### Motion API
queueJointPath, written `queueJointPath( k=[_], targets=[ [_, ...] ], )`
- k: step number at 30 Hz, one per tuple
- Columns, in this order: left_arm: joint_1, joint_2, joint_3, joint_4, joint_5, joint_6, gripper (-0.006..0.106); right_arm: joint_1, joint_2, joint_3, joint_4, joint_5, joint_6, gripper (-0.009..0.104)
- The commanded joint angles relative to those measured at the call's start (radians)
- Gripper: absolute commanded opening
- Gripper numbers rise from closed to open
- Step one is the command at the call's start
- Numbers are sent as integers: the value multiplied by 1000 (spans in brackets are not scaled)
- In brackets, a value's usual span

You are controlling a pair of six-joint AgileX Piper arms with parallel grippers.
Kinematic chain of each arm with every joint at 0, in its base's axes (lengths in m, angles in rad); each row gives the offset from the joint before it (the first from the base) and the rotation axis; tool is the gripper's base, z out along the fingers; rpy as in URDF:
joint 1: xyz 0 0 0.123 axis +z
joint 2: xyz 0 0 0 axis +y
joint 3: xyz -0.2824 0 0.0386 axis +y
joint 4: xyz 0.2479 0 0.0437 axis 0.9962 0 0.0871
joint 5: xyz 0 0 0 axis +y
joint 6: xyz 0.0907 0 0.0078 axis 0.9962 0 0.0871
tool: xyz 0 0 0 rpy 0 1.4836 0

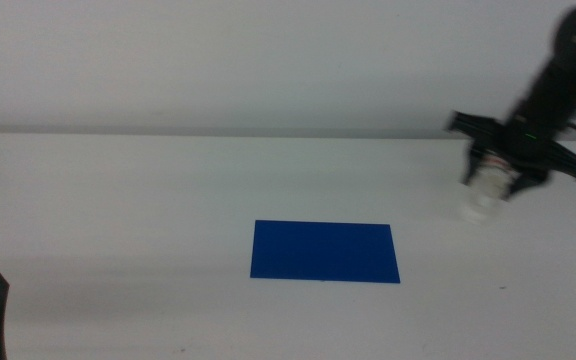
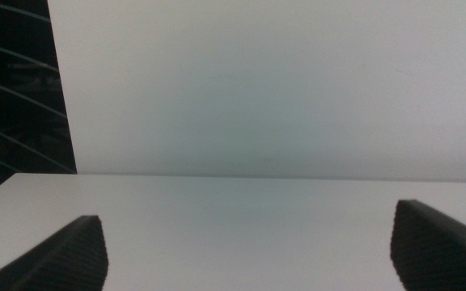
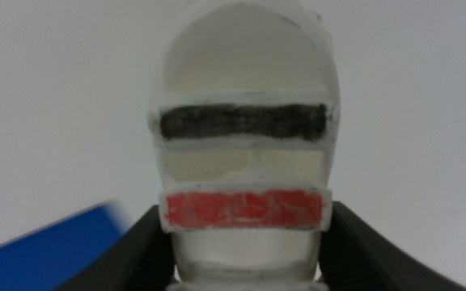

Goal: Use one arm to grab the shoe from the table and place it on the mat.

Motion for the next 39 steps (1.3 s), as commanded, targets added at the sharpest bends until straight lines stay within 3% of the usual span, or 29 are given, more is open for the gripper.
queueJointPath(
  k=[1,12,23,27,35,39],
  targets=[
    [4,-41,43,-2,-15,-6,94,80,22,-60,0,28,66,5],
    [4,-41,43,-2,-15,-6,94,405,208,-248,43,59,295,5],
    [4,-41,43,-2,-15,-6,94,454,240,-248,39,75,279,5],
    [4,-41,43,-2,-15,-6,94,454,240,-248,48,70,-19,5],
    [4,-41,43,-2,-15,-6,94,454,240,-248,76,71,-842,5],
    [4,-41,43,-2,-15,-6,94,454,240,-248,80,79,-1136,5]
  ],
)
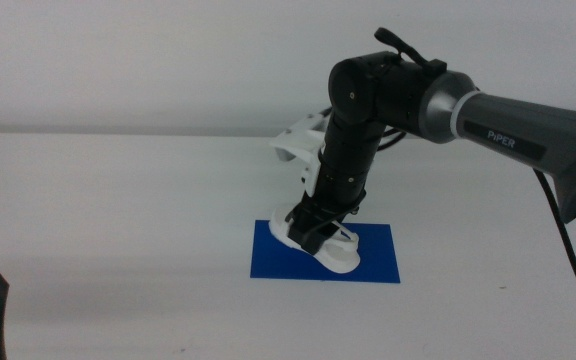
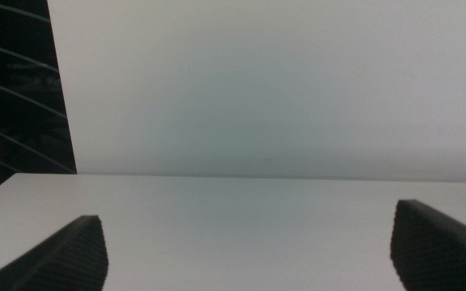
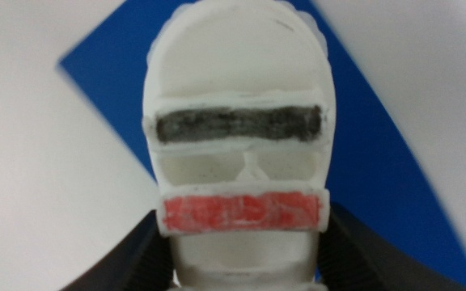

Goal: Use one arm to grab the shoe from the table and place it on the mat.

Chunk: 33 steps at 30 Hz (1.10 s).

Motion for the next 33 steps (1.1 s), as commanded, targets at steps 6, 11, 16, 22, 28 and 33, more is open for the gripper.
queueJointPath(
  k=[6,11,16,22,28,33],
  targets=[
    [4,-41,43,-2,-15,-6,94,0,-5,-8,11,29,-594,5],
    [4,-41,43,-2,-15,-6,94,0,-5,-8,42,18,-695,5],
    [4,-41,43,-2,-15,-6,94,-3,-4,-8,50,-31,-597,-1],
    [4,-41,43,-2,-15,-6,94,-3,1,-8,20,-17,-582,-2],
    [4,-41,43,-2,-15,-6,94,-3,19,-8,0,-2,-565,-2],
    [4,-41,43,-2,-18,-6,94,-3,34,-8,0,-4,-565,-2]
  ],
)
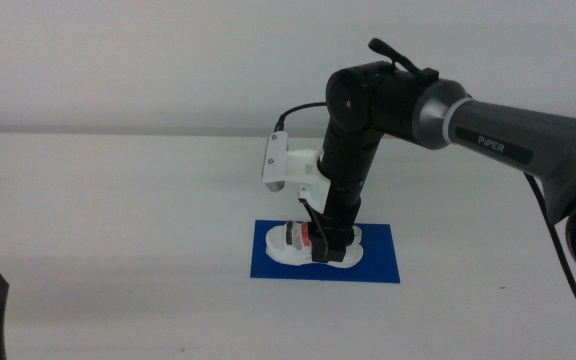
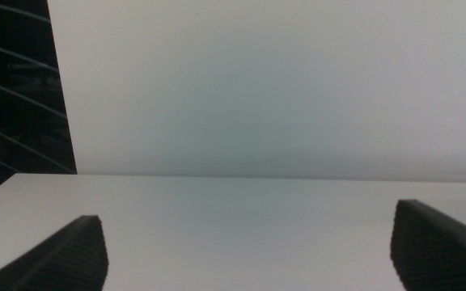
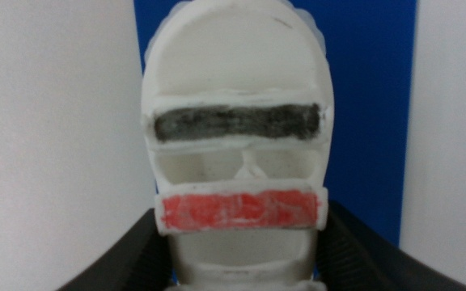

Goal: Use one arm to grab the shoe from the table and place it on the mat.

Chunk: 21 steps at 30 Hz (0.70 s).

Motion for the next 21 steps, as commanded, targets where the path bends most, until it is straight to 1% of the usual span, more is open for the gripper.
queueJointPath(
  k=[1,14,18,21],
  targets=[
    [4,-41,43,-2,-18,-6,94,-2,8,-8,-4,2,-2,-2],
    [4,-41,43,-2,-18,-6,94,-2,46,-8,-4,2,15,-2],
    [4,-41,43,-2,-18,-6,94,-2,48,-8,-4,-4,44,-2],
    [4,-41,43,-2,-18,-6,94,-2,49,-8,-4,-26,68,2]
  ],
)
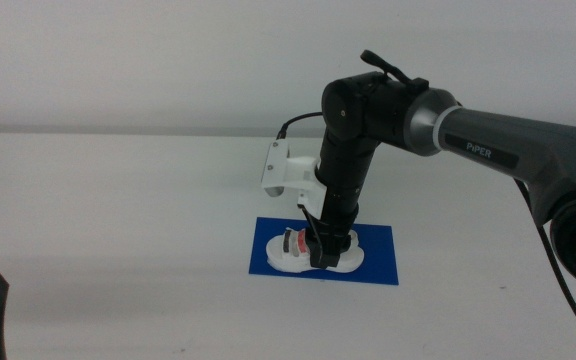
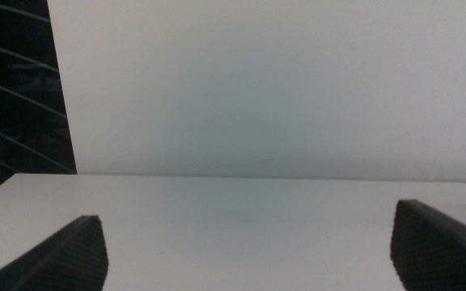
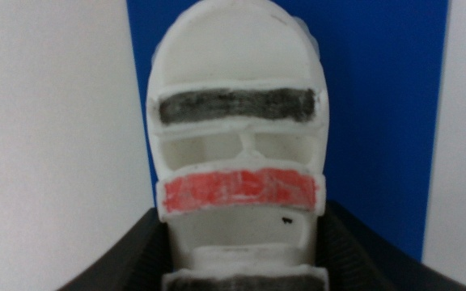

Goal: Use one arm to grab the shoe from the table and place it on the mat.

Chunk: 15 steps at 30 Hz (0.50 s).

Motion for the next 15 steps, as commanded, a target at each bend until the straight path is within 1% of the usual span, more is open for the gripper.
queueJointPath(
  k=[1,3,4,8,10,11,15],
  targets=[
    [4,-41,43,-2,-16,-4,94,-2,12,1,-3,-34,24,5],
    [4,-41,43,-2,-16,-6,94,-2,12,1,-3,-54,50,16],
    [4,-41,43,-2,-16,-6,94,-2,12,1,-3,-58,67,25],
    [4,-41,43,-2,-16,-6,94,-2,6,1,-3,-82,124,70],
    [4,-41,43,-2,-16,-6,94,-2,-21,1,-3,-96,155,87],
    [4,-41,43,-2,-16,-6,94,-2,-46,1,-3,-104,177,93],
    [4,-41,43,-2,-16,-6,94,-2,-206,3,-5,-106,235,93]
  ],
)
